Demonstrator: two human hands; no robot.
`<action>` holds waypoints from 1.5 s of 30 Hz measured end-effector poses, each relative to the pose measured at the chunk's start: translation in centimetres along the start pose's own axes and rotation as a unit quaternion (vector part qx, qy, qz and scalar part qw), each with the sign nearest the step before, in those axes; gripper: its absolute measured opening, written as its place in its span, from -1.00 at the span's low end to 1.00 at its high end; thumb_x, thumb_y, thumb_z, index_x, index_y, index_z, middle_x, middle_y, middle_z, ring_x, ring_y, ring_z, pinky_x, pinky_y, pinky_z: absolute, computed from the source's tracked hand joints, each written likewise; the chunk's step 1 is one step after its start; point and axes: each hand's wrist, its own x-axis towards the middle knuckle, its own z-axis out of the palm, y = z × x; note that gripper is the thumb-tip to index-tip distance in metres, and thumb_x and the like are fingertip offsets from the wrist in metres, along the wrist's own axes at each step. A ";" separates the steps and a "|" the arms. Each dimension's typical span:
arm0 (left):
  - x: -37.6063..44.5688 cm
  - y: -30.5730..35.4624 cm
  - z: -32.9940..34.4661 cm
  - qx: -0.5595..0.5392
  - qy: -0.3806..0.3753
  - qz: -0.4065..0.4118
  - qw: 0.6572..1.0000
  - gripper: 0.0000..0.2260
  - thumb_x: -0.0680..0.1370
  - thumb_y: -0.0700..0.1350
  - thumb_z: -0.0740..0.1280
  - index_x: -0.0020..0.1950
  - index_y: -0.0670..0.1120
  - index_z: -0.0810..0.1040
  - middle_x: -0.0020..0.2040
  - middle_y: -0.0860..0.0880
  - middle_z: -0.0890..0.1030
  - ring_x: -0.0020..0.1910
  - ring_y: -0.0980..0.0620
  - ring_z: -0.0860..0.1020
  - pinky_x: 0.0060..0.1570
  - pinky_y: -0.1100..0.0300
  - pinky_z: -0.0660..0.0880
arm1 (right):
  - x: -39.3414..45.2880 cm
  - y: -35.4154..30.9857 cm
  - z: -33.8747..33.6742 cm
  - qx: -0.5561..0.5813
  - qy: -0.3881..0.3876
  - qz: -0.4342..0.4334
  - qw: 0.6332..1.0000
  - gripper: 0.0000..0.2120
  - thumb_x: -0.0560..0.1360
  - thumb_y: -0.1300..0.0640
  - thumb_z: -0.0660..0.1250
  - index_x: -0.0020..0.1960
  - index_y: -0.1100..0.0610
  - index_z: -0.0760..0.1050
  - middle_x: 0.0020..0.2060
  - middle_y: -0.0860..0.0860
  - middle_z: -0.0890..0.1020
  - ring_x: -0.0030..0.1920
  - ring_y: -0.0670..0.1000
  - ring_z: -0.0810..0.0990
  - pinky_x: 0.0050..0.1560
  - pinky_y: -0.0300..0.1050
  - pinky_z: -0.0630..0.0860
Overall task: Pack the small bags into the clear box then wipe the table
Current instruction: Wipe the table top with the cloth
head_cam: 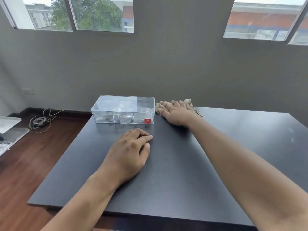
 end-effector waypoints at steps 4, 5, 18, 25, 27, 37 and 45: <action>0.0 0.0 -0.1 -0.008 0.000 -0.002 1.000 -0.63 0.60 0.03 0.19 0.31 -0.01 0.62 0.20 0.13 0.58 0.23 0.08 0.49 0.29 0.13 0.46 | -4.1 1.2 1.0 -0.004 0.002 -0.047 0.999 -0.36 0.56 -0.46 -0.16 0.61 -0.35 -0.07 0.67 -0.14 -0.11 0.66 0.05 -0.23 0.56 0.34 -0.25; 0.0 0.0 -0.1 -0.010 -0.002 -0.002 1.000 -0.63 0.59 0.03 0.19 0.31 -0.01 0.62 0.20 0.12 0.58 0.24 0.08 0.49 0.30 0.13 0.45 | -5.7 1.4 1.2 -0.006 0.007 -0.056 0.998 -0.37 0.57 -0.45 -0.16 0.61 -0.36 -0.08 0.67 -0.16 -0.12 0.66 0.02 -0.24 0.56 0.32 -0.25; -1.6 -1.1 -1.5 -0.073 -0.057 0.013 0.996 -0.63 0.61 0.07 0.26 0.37 -0.01 0.58 0.31 0.16 0.55 0.34 0.17 0.45 0.42 0.14 0.36 | -27.4 3.4 0.9 -0.018 -0.062 -0.193 0.979 -0.43 0.59 -0.42 -0.05 0.53 -0.52 -0.20 0.54 -0.49 -0.28 0.54 -0.32 -0.40 0.62 0.06 -0.23; -5.4 -5.3 -4.9 -0.042 -0.094 -0.014 0.995 -0.56 0.61 0.20 0.15 0.45 0.14 0.48 0.41 0.27 0.43 0.43 0.18 0.37 0.48 0.04 0.28 | -25.2 -1.8 3.2 -0.006 -0.024 -0.117 0.993 -0.47 0.62 -0.37 -0.08 0.55 -0.50 -0.18 0.60 -0.37 -0.27 0.58 -0.19 -0.43 0.60 0.13 -0.31; -6.0 -5.9 -5.5 -0.035 -0.094 -0.027 0.995 -0.54 0.60 0.23 0.12 0.46 0.15 0.47 0.43 0.26 0.43 0.44 0.17 0.37 0.48 -0.01 0.28 | -24.9 -5.1 4.4 0.005 0.006 -0.142 0.990 -0.45 0.65 -0.33 -0.07 0.60 -0.39 -0.14 0.64 -0.27 -0.23 0.61 -0.11 -0.38 0.59 0.14 -0.33; -5.8 -2.4 -4.0 -0.058 -0.102 0.015 0.993 -0.57 0.61 0.18 0.10 0.45 0.16 0.47 0.45 0.26 0.43 0.50 0.25 0.31 0.51 0.00 0.26 | -27.6 -6.1 6.3 0.044 0.091 -0.174 0.980 -0.43 0.65 -0.32 -0.08 0.63 -0.26 0.06 0.66 -0.21 0.00 0.64 -0.13 -0.22 0.62 0.14 -0.15; -1.1 4.6 0.6 -0.001 -0.179 0.158 0.971 -0.44 0.61 0.38 0.03 0.57 0.22 0.24 0.57 0.31 0.23 0.57 0.33 0.08 0.55 0.16 0.11 | -31.7 4.3 5.0 0.041 0.146 -0.011 0.988 -0.44 0.60 -0.38 -0.12 0.59 -0.37 0.10 0.61 -0.37 0.01 0.61 -0.27 -0.17 0.62 0.02 -0.13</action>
